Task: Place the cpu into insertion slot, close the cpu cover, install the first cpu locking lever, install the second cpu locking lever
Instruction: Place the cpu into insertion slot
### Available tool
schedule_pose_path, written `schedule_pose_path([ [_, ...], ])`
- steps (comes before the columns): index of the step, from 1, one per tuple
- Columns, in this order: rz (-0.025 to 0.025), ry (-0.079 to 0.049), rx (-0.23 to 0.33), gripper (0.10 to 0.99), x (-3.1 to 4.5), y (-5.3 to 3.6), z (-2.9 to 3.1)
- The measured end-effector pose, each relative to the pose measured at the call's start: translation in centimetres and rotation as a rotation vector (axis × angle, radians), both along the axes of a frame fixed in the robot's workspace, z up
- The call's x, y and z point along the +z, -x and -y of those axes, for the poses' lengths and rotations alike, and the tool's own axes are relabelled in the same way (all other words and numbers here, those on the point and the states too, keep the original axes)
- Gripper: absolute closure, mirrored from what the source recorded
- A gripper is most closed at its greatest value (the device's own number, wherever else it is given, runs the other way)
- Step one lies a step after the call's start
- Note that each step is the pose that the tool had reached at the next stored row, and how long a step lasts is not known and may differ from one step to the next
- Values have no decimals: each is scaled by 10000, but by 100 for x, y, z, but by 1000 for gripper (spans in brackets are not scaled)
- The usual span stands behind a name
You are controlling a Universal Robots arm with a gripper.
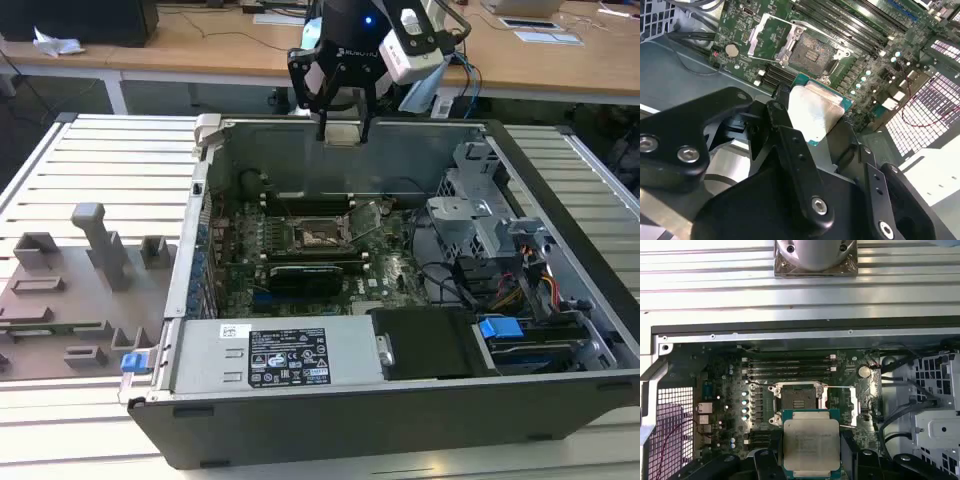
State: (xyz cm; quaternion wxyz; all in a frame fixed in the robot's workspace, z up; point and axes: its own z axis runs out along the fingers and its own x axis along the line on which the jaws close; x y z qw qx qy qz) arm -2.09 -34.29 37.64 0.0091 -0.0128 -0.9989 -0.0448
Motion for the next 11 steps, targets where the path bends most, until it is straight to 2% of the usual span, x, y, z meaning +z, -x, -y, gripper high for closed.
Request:
schedule_pose_path([
  [11,0,1,1,545,-79,0,0],
])
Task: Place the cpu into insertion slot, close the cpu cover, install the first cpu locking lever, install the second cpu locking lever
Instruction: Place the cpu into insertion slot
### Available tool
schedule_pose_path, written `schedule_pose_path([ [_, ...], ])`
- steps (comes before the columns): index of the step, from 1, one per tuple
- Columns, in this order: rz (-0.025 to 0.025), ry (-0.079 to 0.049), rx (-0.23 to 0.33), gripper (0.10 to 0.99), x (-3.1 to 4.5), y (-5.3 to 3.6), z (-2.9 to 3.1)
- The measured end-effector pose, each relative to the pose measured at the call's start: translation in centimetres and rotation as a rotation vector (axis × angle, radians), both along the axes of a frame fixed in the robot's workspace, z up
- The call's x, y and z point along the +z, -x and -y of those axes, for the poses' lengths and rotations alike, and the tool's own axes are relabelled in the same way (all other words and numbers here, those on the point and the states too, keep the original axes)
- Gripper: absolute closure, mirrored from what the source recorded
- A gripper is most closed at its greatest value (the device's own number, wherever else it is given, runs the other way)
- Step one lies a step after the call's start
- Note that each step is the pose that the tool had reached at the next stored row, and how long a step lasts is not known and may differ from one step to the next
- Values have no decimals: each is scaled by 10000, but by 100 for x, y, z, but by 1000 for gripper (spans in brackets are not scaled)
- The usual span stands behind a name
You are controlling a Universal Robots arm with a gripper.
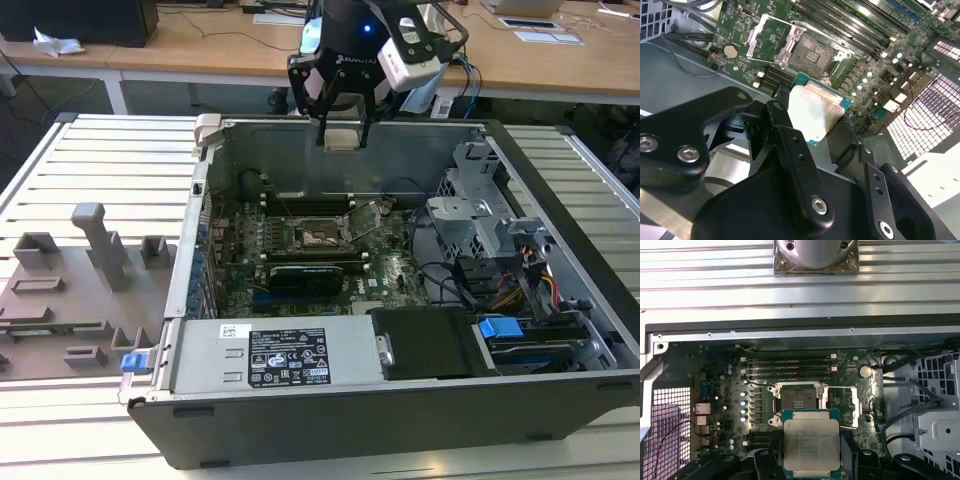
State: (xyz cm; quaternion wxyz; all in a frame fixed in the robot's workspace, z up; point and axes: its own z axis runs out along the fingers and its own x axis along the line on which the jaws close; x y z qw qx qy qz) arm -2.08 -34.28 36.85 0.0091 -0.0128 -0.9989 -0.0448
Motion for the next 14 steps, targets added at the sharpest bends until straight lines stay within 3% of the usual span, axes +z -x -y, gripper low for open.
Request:
schedule_pose_path([
  [14,0,1,0,545,-100,0,0],
])
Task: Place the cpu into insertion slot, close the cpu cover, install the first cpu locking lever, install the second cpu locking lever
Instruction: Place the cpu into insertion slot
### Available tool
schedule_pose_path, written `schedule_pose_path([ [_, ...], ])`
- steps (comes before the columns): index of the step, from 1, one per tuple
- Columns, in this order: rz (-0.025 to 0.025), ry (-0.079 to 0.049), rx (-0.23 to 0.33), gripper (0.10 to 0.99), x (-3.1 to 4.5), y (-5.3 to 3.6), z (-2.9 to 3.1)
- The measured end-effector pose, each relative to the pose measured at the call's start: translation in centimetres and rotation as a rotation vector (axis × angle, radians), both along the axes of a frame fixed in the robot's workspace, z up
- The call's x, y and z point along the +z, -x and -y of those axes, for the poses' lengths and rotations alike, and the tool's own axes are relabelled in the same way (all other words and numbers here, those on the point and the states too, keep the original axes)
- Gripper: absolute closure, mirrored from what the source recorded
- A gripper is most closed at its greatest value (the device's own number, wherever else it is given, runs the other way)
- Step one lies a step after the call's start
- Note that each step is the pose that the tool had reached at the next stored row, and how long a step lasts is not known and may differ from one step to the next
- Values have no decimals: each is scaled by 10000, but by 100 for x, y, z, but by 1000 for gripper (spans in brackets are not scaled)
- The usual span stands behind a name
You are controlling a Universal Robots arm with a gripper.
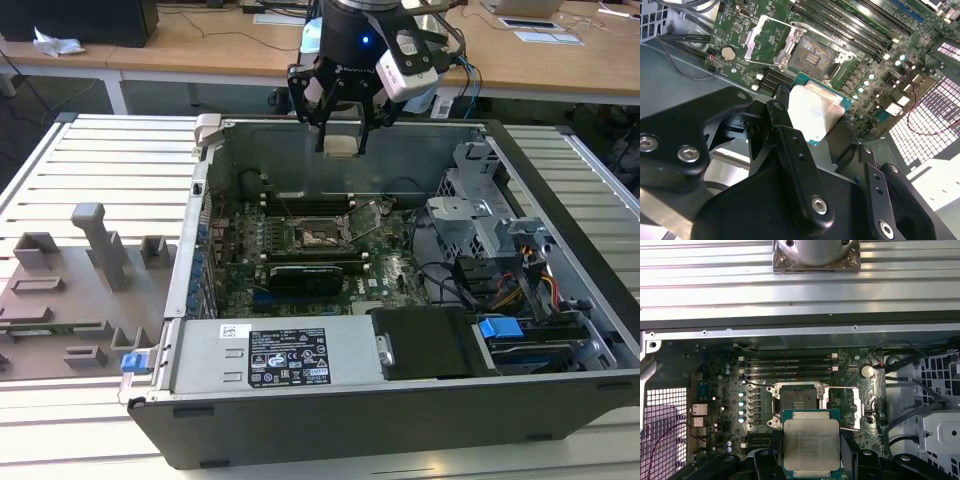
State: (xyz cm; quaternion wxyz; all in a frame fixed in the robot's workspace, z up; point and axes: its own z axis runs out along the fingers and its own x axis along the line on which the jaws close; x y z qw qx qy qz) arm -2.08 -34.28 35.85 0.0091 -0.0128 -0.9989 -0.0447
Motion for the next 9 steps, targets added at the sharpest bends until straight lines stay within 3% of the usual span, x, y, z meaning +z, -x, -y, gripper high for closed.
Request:
schedule_pose_path([
  [9,0,0,0,545,-59,0,0],
])
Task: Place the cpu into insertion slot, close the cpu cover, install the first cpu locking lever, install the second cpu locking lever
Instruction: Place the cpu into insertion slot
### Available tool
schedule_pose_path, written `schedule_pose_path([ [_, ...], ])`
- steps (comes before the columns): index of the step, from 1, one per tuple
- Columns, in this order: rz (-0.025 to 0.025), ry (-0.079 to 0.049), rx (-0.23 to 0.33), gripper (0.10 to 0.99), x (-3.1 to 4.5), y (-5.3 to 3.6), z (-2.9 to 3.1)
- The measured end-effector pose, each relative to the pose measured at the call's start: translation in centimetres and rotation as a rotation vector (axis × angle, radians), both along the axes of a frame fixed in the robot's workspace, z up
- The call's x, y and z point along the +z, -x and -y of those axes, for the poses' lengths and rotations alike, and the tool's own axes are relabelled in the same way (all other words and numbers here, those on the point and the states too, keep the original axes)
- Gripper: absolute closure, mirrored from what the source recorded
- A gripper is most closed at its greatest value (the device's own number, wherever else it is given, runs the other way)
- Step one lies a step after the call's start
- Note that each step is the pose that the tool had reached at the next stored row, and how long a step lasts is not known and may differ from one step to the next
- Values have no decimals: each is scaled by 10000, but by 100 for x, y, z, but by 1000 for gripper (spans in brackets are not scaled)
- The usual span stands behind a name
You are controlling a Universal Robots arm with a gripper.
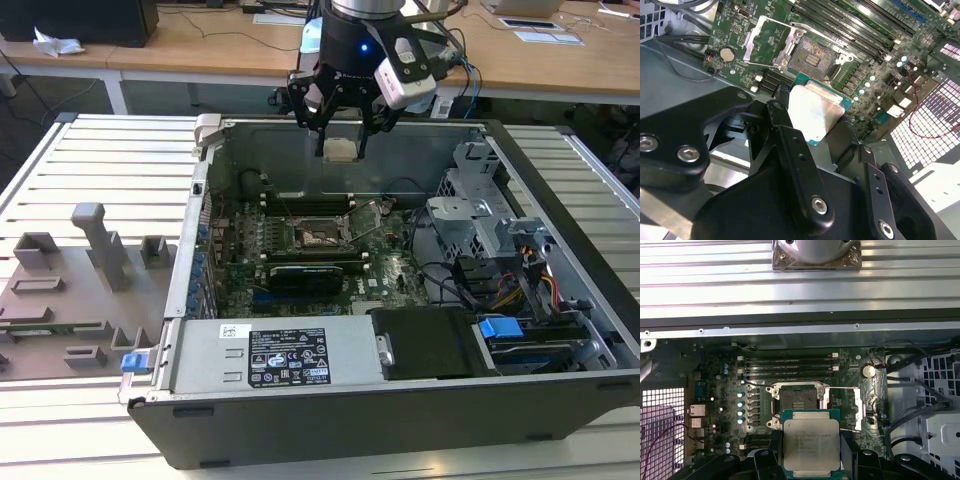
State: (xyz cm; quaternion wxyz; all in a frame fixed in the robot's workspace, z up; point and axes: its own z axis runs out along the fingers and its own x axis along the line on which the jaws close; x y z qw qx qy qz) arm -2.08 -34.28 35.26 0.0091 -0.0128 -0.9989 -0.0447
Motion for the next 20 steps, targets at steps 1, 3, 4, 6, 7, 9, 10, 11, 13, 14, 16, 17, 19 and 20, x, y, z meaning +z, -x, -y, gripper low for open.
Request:
schedule_pose_path([
  [1,0,0,0,545,-4,0,0],
  [3,1,0,0,545,-16,0,0],
  [4,0,0,0,545,-21,0,0],
  [6,0,0,0,545,-36,0,0],
  [7,0,0,0,545,-45,0,0],
  [9,0,0,0,545,-62,0,0],
  [10,1,0,0,545,-73,0,0],
  [11,0,-1,0,545,-81,0,0],
  [13,0,0,0,545,-98,0,0],
  [14,0,0,0,545,-105,0,0],
  [16,0,0,0,545,-118,0,0],
  [17,0,0,0,545,-127,0,0],
  [19,0,-1,0,545,-146,0,0],
  [20,0,-1,0,545,-154,0,0],
])
